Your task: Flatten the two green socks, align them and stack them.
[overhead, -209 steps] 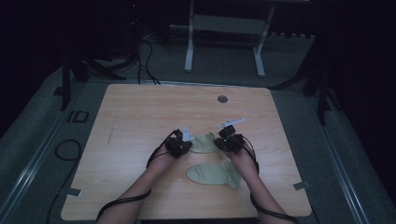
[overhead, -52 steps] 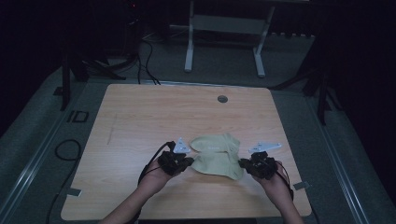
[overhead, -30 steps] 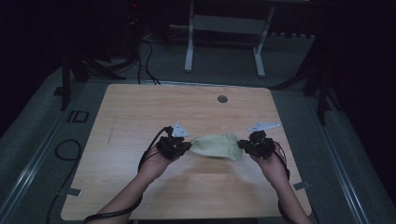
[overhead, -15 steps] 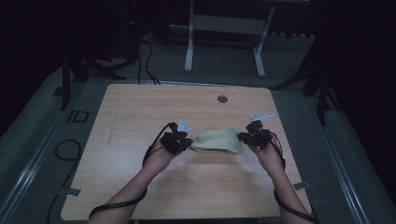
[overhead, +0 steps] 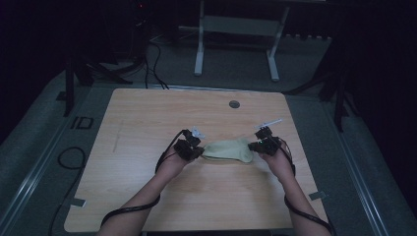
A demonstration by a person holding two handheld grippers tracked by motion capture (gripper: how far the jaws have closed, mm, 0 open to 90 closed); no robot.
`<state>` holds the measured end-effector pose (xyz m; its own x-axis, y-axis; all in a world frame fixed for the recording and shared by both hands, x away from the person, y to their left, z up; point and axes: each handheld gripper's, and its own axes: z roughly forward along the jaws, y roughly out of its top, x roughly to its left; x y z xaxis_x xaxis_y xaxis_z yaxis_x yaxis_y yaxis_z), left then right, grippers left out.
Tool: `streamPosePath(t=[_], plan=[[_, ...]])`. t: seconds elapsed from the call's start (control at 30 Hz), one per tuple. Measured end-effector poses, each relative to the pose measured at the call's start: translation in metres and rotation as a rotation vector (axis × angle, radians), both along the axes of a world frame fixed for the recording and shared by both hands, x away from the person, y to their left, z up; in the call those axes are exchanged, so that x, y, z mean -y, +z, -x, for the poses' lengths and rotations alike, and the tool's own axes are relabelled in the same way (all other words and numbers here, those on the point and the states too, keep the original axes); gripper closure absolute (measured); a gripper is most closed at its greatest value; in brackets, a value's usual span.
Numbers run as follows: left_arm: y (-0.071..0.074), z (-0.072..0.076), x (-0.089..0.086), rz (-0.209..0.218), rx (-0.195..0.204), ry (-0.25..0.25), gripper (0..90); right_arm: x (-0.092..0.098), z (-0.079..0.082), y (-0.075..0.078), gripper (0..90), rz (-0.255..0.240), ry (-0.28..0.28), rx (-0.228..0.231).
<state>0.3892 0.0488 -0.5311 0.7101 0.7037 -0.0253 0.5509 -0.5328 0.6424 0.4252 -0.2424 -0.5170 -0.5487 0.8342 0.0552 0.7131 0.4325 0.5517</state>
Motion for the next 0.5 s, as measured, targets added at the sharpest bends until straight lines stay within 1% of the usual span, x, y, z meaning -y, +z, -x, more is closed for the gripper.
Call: streamPosePath(t=[0.03,0.07,0.1,0.13,0.2,0.27,0.33,0.37,0.4,0.43,0.47,0.5], plan=[[-0.002,-0.001,0.000,0.003,-0.007,0.003,88.2,0.000,-0.002,-0.003,82.8,-0.003,-0.008,-0.008],[-0.003,-0.002,0.000,-0.012,0.005,0.010,88.2,0.000,-0.003,-0.004,82.7,0.002,-0.008,-0.008],[-0.004,-0.003,0.000,0.000,0.004,0.018,88.2,-0.001,-0.004,-0.006,82.6,0.000,-0.010,-0.011],[-0.005,-0.004,-0.001,0.014,-0.013,0.013,88.2,-0.001,-0.005,-0.008,82.4,-0.002,-0.010,-0.012],[-0.008,-0.006,-0.001,0.006,-0.014,0.016,88.0,-0.002,-0.005,-0.010,82.1,0.004,-0.016,-0.011],[-0.011,-0.007,-0.001,0.004,-0.025,0.014,87.9,-0.002,-0.006,-0.012,81.9,0.003,-0.018,-0.014],[-0.014,-0.009,0.000,0.006,-0.030,0.023,87.6,-0.003,-0.007,-0.014,80.2,0.004,-0.019,-0.019],[-0.014,-0.009,0.000,0.004,-0.030,0.024,86.5,-0.003,-0.007,-0.016,77.8,0.009,-0.023,-0.023],[-0.015,-0.010,0.000,0.010,-0.031,0.023,83.2,-0.003,-0.008,-0.016,76.2,0.012,-0.028,-0.024],[-0.014,-0.010,0.000,0.006,-0.027,0.021,75.4,-0.003,-0.008,-0.017,74.8,0.012,-0.030,-0.031],[-0.013,-0.009,0.000,0.005,-0.013,0.034,68.1,-0.002,-0.008,-0.017,72.5,0.012,-0.031,-0.034],[-0.009,-0.006,-0.001,0.006,0.004,0.043,62.7,-0.002,-0.007,-0.015,70.8,0.011,-0.029,-0.028]])
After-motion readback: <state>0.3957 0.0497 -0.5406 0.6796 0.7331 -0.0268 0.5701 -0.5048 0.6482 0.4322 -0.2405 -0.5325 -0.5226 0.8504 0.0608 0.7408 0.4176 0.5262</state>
